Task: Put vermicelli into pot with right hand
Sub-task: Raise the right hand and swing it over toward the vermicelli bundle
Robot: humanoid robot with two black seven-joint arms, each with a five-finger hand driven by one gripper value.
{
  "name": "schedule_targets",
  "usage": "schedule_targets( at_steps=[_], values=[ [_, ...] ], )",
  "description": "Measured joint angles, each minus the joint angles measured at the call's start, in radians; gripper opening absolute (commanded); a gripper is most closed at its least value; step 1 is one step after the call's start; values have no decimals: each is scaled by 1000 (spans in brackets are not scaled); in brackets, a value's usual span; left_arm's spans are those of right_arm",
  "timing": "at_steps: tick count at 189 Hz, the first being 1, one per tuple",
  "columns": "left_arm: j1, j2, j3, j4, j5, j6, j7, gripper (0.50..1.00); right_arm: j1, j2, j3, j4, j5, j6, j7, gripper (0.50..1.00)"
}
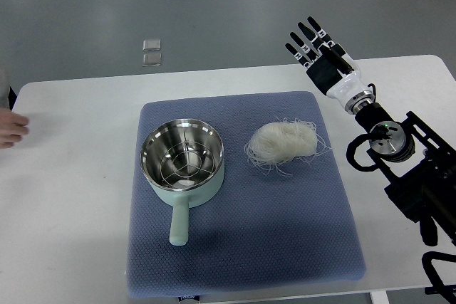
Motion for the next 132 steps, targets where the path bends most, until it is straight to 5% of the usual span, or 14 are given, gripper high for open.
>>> schedule_targets(
  at_steps=[87, 132],
  values=[
    [0, 0, 2, -4, 1, -2, 0, 1000, 28, -18, -26, 0, -33, 2, -2, 924],
    [0, 0, 3, -9, 1, -2, 0, 1000, 196, -181, -255, 4, -341, 44, -18, 924]
  ],
)
